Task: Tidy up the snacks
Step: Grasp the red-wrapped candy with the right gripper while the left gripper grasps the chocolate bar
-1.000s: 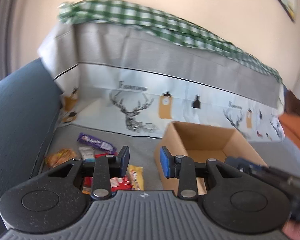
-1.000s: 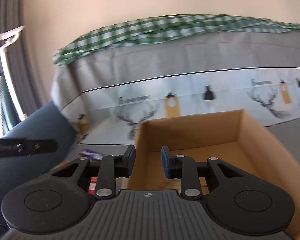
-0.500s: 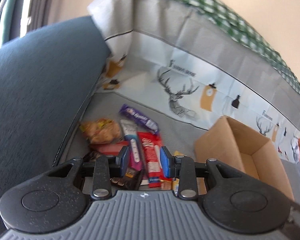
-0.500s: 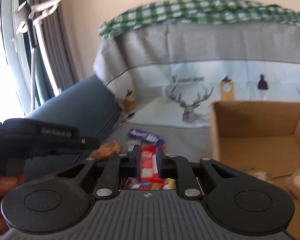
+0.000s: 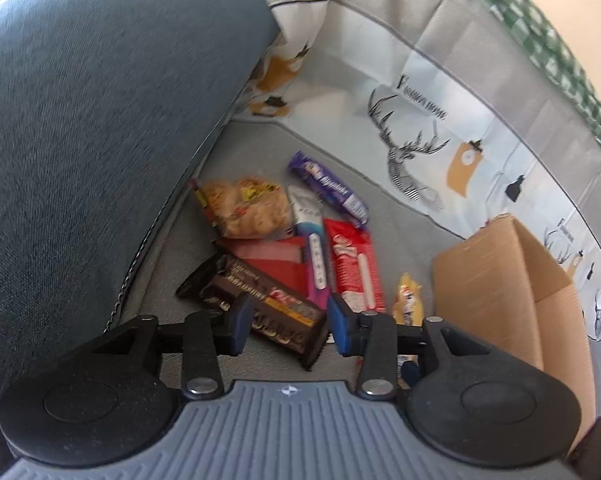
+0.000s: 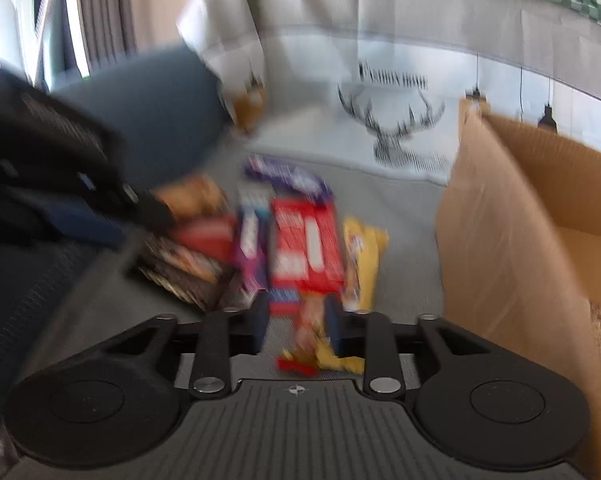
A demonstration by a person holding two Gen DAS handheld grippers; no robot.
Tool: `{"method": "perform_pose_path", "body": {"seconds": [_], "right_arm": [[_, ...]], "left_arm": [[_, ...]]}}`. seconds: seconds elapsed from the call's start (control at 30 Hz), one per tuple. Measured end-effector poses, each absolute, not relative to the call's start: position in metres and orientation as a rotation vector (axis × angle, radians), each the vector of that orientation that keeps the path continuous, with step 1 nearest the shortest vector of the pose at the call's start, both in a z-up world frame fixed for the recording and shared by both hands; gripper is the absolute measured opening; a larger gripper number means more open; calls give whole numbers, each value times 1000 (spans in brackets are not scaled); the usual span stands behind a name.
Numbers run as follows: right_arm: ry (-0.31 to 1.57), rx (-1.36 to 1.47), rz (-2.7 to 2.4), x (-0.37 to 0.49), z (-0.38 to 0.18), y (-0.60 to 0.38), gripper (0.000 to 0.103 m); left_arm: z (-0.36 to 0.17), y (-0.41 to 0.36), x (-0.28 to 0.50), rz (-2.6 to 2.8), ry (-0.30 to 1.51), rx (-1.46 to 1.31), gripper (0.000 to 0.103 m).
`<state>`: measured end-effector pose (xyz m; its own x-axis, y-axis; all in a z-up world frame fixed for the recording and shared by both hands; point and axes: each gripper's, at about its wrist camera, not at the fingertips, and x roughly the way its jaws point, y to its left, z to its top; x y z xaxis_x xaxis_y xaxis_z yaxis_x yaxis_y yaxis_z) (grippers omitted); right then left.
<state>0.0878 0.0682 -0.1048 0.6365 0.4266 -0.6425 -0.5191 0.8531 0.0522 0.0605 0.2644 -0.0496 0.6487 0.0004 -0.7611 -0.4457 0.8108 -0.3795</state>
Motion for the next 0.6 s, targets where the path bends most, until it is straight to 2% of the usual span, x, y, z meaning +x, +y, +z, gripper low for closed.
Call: {"method": "perform_pose_path", "body": {"seconds": [0.27,0.37,0.4,0.43,0.5,0.6], "right_arm": [[770,-121,529,106,-131,76,36],[768,-121,540,106,-132,78,34],[767,-128,546,108,-132,80,25],[768,-133,554,108,-131,80,21],[773,-130,579,107,-129,80,19],[768,-136,615,104,-127,80,18]], "left_arm": [[-81,283,74,327,910,-756,76],[-91,285,82,359,927,-806,79],[-94,285,85,367,928,-818,79],[-97,285,89,377,933,-821,79],[-98,282,96,400,931,-806,82],[-95,273,107,420,940,-720,80]]}}
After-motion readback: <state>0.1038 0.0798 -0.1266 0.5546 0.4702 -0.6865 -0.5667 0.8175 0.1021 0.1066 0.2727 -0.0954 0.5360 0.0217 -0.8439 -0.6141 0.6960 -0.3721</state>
